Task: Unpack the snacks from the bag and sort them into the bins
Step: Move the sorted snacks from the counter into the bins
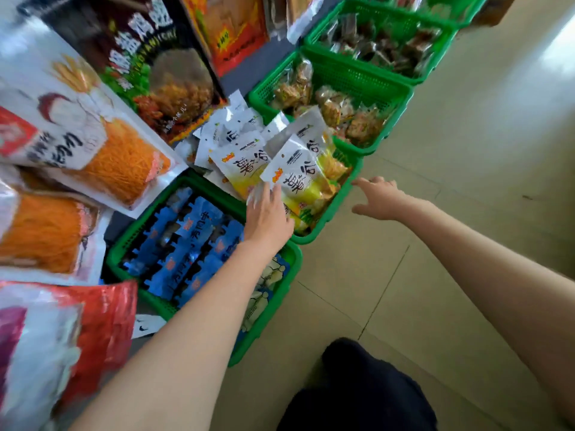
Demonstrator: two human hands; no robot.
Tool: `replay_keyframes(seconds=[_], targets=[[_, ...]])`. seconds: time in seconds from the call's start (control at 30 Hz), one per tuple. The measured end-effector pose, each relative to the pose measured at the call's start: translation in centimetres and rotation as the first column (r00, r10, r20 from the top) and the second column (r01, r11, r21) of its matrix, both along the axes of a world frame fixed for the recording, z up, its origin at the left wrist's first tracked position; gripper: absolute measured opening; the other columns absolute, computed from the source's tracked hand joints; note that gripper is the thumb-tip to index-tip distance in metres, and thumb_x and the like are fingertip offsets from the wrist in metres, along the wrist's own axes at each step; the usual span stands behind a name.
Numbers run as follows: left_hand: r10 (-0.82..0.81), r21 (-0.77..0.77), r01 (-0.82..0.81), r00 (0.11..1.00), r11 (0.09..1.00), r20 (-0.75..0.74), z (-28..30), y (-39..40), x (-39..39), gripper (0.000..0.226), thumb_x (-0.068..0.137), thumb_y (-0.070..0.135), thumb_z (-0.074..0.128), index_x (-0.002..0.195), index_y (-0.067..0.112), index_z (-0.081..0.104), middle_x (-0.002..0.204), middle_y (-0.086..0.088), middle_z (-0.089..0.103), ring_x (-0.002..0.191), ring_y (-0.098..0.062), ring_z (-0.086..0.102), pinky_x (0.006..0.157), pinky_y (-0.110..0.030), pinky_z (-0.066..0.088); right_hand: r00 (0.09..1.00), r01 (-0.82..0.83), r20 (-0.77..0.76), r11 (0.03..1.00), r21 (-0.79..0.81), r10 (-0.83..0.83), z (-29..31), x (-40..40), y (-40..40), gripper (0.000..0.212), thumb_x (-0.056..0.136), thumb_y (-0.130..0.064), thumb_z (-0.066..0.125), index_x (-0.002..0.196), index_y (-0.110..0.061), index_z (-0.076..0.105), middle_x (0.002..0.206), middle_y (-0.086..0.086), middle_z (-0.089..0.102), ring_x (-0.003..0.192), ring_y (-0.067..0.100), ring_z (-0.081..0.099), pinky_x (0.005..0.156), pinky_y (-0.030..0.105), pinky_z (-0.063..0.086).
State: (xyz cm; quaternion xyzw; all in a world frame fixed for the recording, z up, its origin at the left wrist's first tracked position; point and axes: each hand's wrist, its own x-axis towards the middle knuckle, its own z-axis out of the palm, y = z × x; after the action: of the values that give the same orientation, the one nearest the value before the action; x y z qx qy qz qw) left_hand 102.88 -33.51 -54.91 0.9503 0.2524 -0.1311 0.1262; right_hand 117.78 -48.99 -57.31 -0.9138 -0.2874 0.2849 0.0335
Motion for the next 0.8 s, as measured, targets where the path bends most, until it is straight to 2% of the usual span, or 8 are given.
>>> replay_keyframes(seconds=[0.1,0.27,0.37,0.47,0.53,0.63,0.7,0.8], targets=[[-0.156,-0.081,0.149,0.984,0.986,-0.083,7.9,-3.9,0.6,0.055,0.095,0.021,0.045,0.143,0.007,0.023,0.148,-0.011,0.027,0.124,-0.032,0.042,0.104,-0.042,0.032,0.989,0.112,-0.102,0.994,0.019,-0.110,9.1,-0.9,-5.4,0.065,0.091,-0.034,0.057,0.147,-0.020,0.026,0.139,0.021,0.041,0.129,0.037,0.038,0.104,0.040,0.035],[-0.431,-0.136,0.416,0.897,0.899,-0.104,21.6,-13.4,-0.8,0.050,0.094,0.020,0.044,0.141,0.009,0.030,0.140,-0.011,0.037,0.122,-0.033,0.046,0.101,-0.040,0.033,0.915,0.391,-0.164,0.911,0.129,-0.370,25.3,-6.5,-15.7,0.053,0.092,-0.031,0.057,0.140,-0.021,0.038,0.131,0.011,0.054,0.119,0.027,0.050,0.092,0.027,0.037],[-0.614,-0.101,0.607,0.787,0.788,-0.055,28.6,-19.5,-3.4,0.049,0.093,0.020,0.045,0.140,0.011,0.033,0.137,-0.011,0.040,0.120,-0.031,0.048,0.100,-0.038,0.034,0.852,0.522,-0.119,0.839,0.152,-0.509,33.4,-12.9,-22.8,0.051,0.091,-0.031,0.058,0.138,-0.021,0.041,0.131,0.010,0.054,0.117,0.028,0.052,0.095,0.028,0.039],[-0.783,-0.050,0.784,0.621,0.619,0.038,34.7,-26.7,-6.6,0.049,0.092,0.018,0.047,0.139,0.012,0.036,0.139,-0.010,0.040,0.122,-0.030,0.047,0.100,-0.038,0.035,0.765,0.640,-0.031,0.753,0.150,-0.644,40.4,-22.2,-31.9,0.051,0.092,-0.025,0.057,0.139,-0.014,0.040,0.132,0.014,0.053,0.121,0.028,0.050,0.099,0.029,0.036],[-0.873,-0.024,0.880,0.473,0.474,0.119,38.2,-32.3,-9.8,0.049,0.090,0.018,0.047,0.138,0.012,0.039,0.137,-0.009,0.042,0.121,-0.030,0.047,0.098,-0.037,0.036,0.651,0.747,0.050,0.651,0.132,-0.757,44.9,-29.9,-38.3,0.052,0.092,-0.027,0.057,0.139,-0.013,0.040,0.131,0.014,0.054,0.123,0.027,0.049,0.099,0.031,0.036],[-0.964,0.060,0.976,0.197,0.210,0.178,42.7,-41.3,-15.2,0.045,0.089,0.020,0.048,0.133,0.012,0.044,0.137,-0.009,0.043,0.119,-0.030,0.047,0.096,-0.038,0.039,0.398,0.902,0.161,0.417,0.107,-0.903,50.5,-42.8,-46.8,0.050,0.092,-0.027,0.058,0.136,-0.009,0.044,0.131,0.015,0.054,0.123,0.028,0.048,0.097,0.031,0.034],[-0.982,0.132,0.991,-0.003,0.023,0.190,44.8,-47.3,-19.5,0.044,0.090,0.024,0.049,0.132,0.012,0.047,0.140,-0.007,0.040,0.123,-0.029,0.045,0.097,-0.037,0.039,0.190,0.975,0.197,0.207,0.074,-0.962,52.8,-51.8,-51.1,0.046,0.092,-0.027,0.057,0.133,-0.006,0.049,0.128,0.018,0.055,0.122,0.031,0.048,0.096,0.032,0.035],[-0.945,0.181,0.961,-0.248,-0.211,0.215,47.1,-55.0,-26.3,0.042,0.090,0.028,0.052,0.131,0.016,0.050,0.146,-0.005,0.035,0.131,-0.026,0.036,0.101,-0.037,0.036,-0.094,0.996,0.245,-0.093,0.016,-0.965,53.4,-64.2,-55.1,0.042,0.092,-0.030,0.055,0.127,-0.006,0.054,0.128,0.022,0.054,0.123,0.034,0.046,0.100,0.035,0.037]])
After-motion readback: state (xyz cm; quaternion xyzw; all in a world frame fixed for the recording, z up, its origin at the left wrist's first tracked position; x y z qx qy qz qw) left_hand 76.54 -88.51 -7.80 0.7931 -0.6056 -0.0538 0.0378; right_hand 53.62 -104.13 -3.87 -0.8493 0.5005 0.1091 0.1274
